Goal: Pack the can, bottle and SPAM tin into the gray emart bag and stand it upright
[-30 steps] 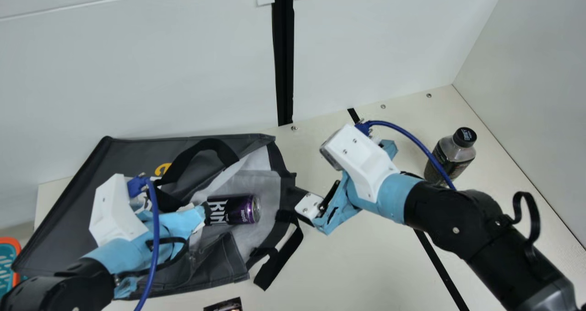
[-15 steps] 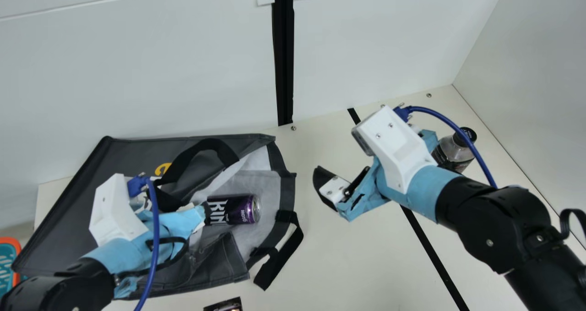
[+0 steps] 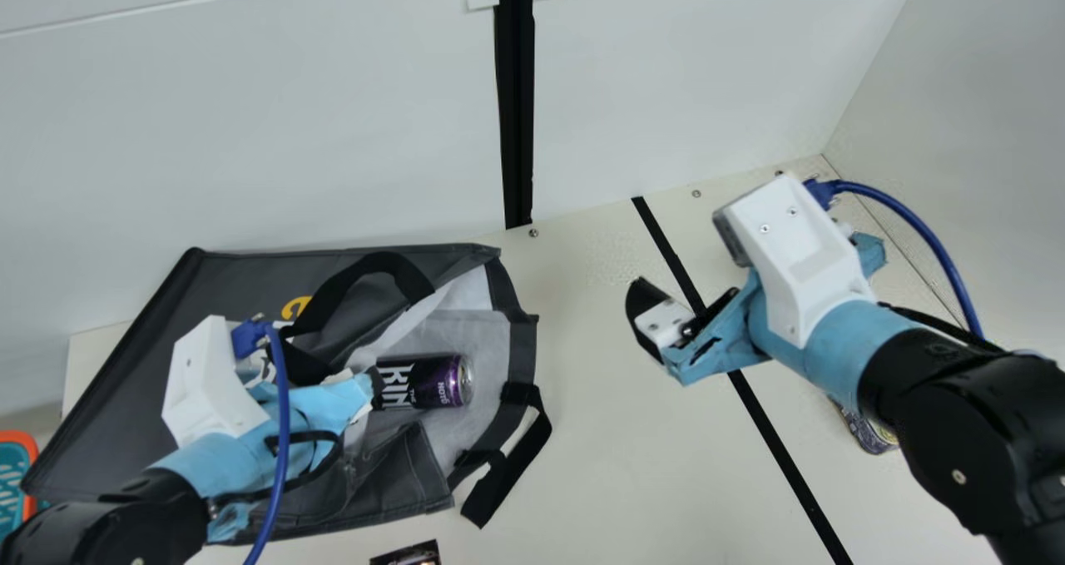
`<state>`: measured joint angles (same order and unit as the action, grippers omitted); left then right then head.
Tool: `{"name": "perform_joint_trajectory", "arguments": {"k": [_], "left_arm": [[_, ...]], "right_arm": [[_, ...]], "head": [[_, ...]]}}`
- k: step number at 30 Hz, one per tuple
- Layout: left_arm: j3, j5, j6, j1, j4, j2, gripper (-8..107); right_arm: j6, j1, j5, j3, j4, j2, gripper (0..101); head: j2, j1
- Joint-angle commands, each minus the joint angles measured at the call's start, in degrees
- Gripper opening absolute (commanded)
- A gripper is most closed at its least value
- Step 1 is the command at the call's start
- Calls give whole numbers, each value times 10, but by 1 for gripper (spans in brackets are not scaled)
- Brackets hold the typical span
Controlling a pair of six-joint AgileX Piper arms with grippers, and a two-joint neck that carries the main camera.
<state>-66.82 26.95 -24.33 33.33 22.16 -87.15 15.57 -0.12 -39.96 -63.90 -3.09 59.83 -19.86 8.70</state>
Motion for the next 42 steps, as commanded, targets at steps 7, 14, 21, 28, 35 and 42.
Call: {"name": "perform_joint_trajectory", "arguments": {"k": [7,14,21,28,35,42], "left_arm": [[0,0,0,0,0,0,-8],[0,0,0,0,0,0,-8],[0,0,0,0,0,0,-8],[0,0,0,0,0,0,-8],[0,0,0,0,0,0,-8],[0,0,0,0,0,0,-8]], "right_arm": [[-52,-23,-42,-18,40,-21,95],[-91,-44,-95,-43,71,-37,95],[-122,-60,-153,-74,95,-47,95],[-147,-74,-209,-107,112,-53,95],[-171,-84,-252,-131,129,-58,95],[-186,-100,-291,-148,130,-64,95]], "head": [[-1,13],[-1,13],[-1,13],[-1,13],[-1,13],[-1,13]]}}
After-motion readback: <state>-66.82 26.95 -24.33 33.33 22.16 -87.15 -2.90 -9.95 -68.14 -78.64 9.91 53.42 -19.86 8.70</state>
